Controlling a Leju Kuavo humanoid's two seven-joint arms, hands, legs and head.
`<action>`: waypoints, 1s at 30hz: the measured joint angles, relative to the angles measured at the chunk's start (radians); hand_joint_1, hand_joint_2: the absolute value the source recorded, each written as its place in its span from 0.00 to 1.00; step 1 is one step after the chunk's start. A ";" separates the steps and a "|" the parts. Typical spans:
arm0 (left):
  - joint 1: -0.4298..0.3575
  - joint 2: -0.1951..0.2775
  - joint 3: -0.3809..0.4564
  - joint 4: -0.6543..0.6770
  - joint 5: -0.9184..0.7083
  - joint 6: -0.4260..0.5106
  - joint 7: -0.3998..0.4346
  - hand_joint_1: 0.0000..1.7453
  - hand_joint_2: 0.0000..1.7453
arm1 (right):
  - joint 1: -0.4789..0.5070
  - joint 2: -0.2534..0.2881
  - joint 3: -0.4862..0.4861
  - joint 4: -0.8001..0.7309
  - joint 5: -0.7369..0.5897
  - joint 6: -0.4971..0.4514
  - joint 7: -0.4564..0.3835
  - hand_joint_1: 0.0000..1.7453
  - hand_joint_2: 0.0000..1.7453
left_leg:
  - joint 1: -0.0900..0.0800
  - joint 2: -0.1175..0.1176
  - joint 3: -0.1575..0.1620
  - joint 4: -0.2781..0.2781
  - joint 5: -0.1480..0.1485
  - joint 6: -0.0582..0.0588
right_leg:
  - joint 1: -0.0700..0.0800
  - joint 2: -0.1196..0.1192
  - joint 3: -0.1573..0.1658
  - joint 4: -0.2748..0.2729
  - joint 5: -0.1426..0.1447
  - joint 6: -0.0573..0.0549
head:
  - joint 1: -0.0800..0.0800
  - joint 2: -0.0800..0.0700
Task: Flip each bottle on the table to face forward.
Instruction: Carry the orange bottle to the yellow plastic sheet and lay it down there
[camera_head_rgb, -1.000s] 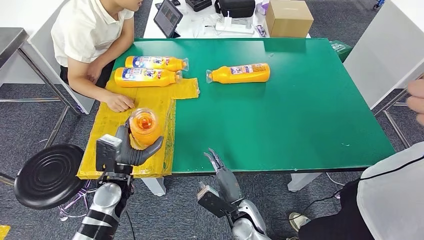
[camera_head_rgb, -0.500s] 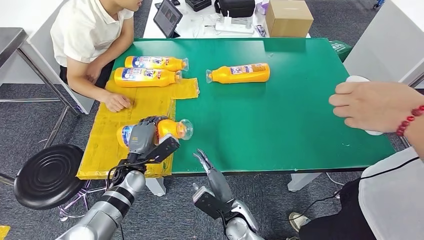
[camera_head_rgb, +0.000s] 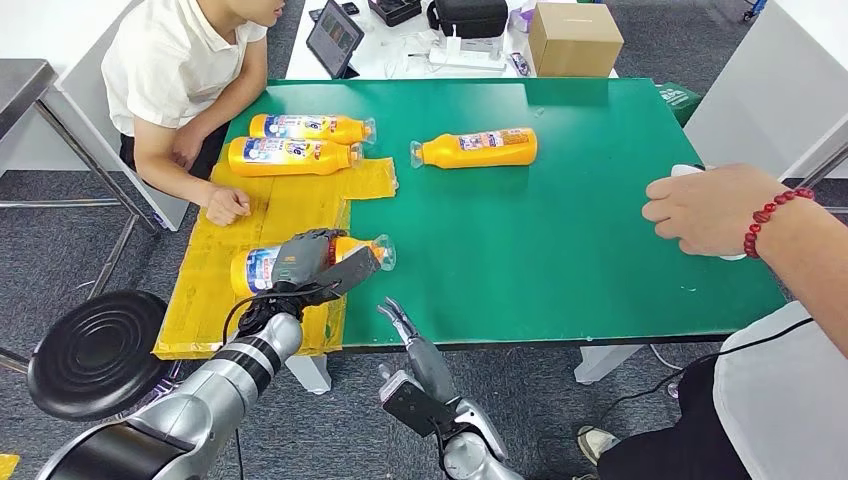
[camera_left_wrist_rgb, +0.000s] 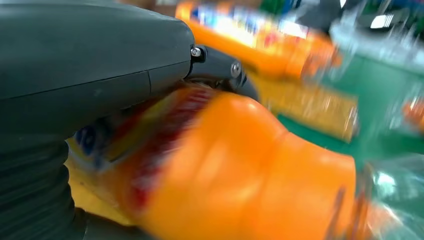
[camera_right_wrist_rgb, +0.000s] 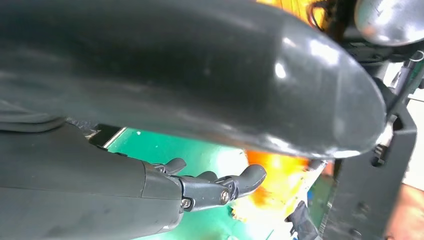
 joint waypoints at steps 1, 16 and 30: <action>0.002 -0.004 0.002 0.011 0.014 -0.022 -0.004 0.00 1.00 | -0.002 0.000 0.000 0.005 -0.005 -0.004 -0.004 0.00 0.00 | 0.000 0.000 0.000 0.000 0.000 0.000 | 0.000 0.000 0.000 0.000 0.000 0.000 | 0.000 0.000; -0.013 -0.019 0.048 0.059 0.093 -0.158 -0.064 0.00 1.00 | -0.037 0.003 -0.002 0.072 -0.035 -0.048 -0.034 0.00 0.00 | 0.000 -0.002 0.003 0.000 0.000 0.000 | 0.000 -0.001 0.004 0.000 0.000 0.000 | 0.000 0.000; 0.007 -0.045 0.127 0.056 0.235 -0.131 -0.199 0.00 1.00 | -0.037 0.003 -0.002 0.092 -0.039 -0.071 -0.058 0.00 0.00 | 0.000 -0.002 0.003 0.000 0.000 0.000 | 0.000 -0.001 0.004 0.000 0.000 0.000 | 0.000 0.000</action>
